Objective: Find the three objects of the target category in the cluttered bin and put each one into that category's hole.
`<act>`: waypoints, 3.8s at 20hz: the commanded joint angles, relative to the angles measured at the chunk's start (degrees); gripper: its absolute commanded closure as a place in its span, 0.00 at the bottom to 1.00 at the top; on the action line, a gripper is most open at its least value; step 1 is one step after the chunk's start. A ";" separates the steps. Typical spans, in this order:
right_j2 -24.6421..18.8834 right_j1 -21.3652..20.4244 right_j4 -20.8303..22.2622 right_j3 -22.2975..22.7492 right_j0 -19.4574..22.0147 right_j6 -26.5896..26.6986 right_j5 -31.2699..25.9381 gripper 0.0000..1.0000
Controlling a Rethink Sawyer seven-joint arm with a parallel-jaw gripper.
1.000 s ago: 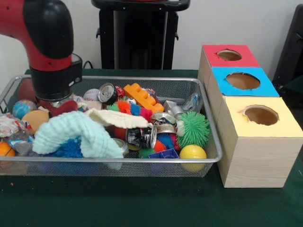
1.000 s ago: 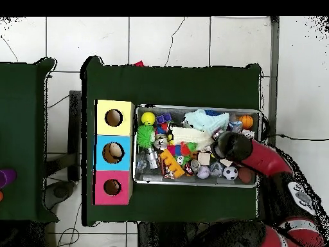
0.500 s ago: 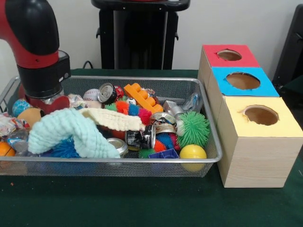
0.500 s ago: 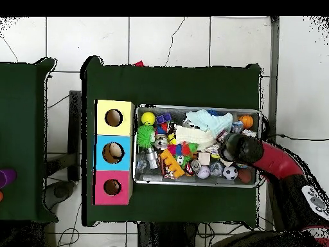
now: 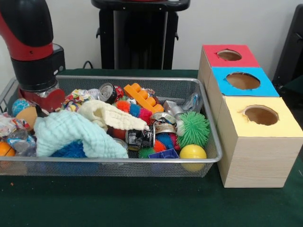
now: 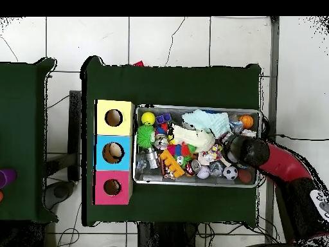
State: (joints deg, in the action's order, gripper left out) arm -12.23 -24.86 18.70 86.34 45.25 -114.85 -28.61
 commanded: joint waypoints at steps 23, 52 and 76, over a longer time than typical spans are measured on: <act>5.72 -12.96 6.52 13.54 -3.82 -2.87 -4.32 0.00; 16.24 -8.82 -4.09 18.58 -20.49 -17.48 7.02 0.00; 22.99 11.81 -21.17 9.97 -31.31 -16.60 20.18 0.00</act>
State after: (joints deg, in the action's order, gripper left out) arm 11.81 -24.93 2.56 100.62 14.96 -115.33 -14.40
